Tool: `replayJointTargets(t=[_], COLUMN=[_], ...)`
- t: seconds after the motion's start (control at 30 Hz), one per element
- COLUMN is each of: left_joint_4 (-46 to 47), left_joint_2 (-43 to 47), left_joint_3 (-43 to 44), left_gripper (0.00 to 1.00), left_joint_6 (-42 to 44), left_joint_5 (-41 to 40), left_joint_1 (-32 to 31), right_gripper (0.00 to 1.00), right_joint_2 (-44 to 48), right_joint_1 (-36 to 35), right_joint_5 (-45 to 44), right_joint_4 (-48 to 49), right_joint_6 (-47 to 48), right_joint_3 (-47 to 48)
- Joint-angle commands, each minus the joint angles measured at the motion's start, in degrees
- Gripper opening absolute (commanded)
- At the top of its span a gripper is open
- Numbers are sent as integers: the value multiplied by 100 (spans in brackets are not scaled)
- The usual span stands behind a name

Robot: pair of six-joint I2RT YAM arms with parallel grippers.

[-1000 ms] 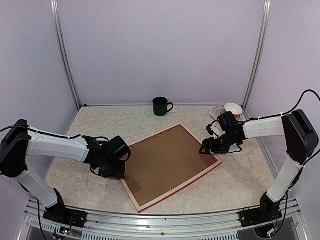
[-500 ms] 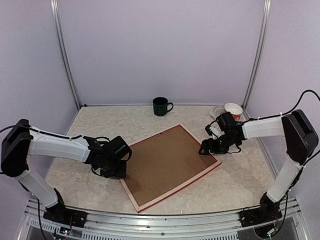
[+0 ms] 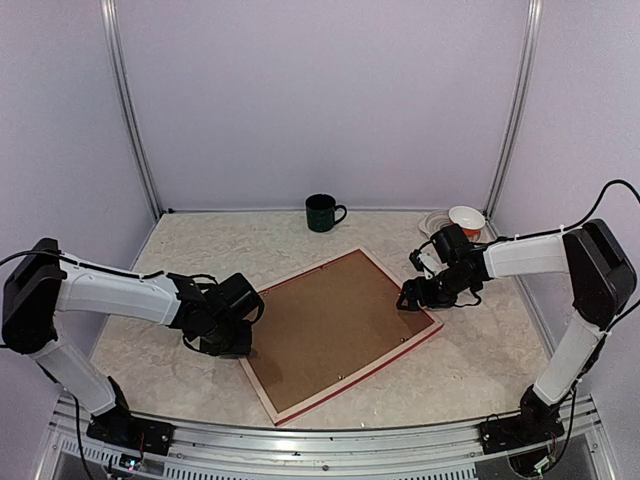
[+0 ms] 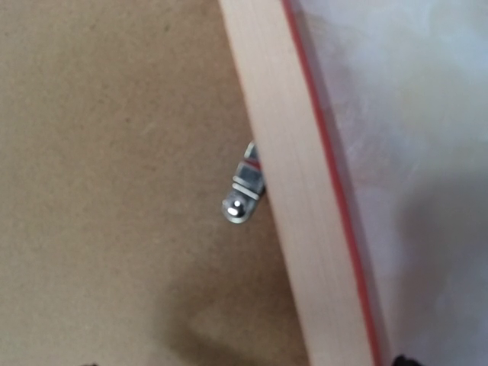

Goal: Put the photo into the frame
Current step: Rotate the photo frame at the center of the board.

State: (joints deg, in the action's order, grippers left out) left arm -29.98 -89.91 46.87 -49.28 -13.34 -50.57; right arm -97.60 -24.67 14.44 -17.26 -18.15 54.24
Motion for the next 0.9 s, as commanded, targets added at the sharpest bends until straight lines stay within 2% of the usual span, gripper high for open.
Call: replayJointTargets(t=[0.0,0.2,0.4,0.47,0.57,0.7,0.87], left_joint_4=[53,61,71,68,54,-108,-305], left_joint_2=[-191,-229,-243,-221,-141,100,542], left_joint_3=[-129,-100,-62,-24,27,187,463], left_gripper=[38,31,30,35,49,62,74], left_joint_6=[-28,-28,-16,-4,-13,12,185], left_joint_5=[14,15,29,5,-47,-308,-631], left_joint_1=[-50,-55,-65,-74,-76,-63,166], right_gripper=[82,82,82,82,83,85,96], right_joint_2=[-101,-126,-138,-136,-109,112,623], right_joint_1=[-145,-144,-145,-146,-145,-144,-132], right_joint_5=[178,182,171,154,95,-108,-413], right_joint_4=[108,121,136,130,73,-71,-426], right_joint_6=[-56,-48,-43,-39,-46,-80,-205], right_joint_3=[74,74,58,54,106,244,345])
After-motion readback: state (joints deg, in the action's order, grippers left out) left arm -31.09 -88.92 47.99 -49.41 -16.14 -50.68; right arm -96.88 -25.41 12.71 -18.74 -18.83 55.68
